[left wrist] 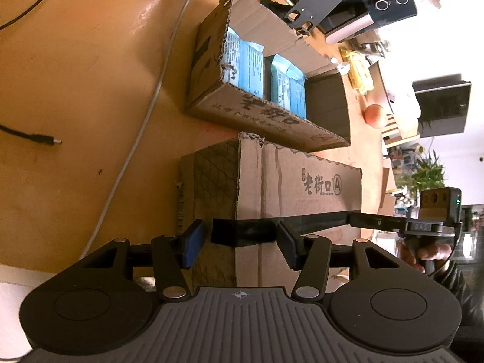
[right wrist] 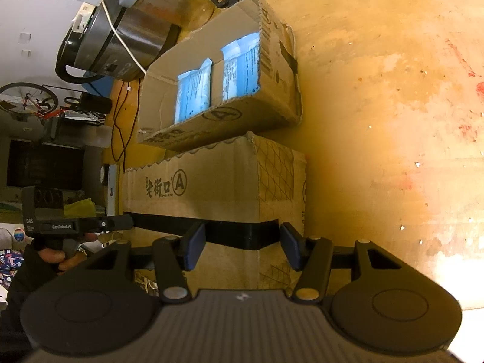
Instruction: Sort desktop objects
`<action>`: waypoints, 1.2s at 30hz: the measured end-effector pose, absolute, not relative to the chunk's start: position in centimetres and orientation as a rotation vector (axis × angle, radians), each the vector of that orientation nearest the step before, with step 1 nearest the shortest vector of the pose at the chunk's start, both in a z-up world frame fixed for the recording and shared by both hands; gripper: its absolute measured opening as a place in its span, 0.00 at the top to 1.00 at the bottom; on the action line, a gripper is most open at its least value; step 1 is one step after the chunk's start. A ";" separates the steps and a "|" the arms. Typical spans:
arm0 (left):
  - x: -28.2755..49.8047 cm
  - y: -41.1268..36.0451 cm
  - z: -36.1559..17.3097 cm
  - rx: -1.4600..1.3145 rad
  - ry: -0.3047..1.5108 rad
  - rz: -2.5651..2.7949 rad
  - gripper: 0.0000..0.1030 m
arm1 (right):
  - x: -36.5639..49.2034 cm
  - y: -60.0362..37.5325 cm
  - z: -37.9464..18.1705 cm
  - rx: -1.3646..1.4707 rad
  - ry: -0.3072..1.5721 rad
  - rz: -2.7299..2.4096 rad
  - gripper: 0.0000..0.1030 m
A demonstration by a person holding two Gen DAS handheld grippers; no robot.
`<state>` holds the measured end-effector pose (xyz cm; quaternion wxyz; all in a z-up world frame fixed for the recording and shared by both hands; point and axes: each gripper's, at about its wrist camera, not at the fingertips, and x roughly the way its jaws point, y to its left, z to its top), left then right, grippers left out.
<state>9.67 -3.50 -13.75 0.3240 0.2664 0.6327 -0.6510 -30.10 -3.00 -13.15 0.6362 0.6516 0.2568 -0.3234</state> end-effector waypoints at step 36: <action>8.4 -1.6 -5.7 0.708 1.611 -1.685 0.50 | -30.7 -1.3 -5.0 1.502 0.584 -0.759 0.51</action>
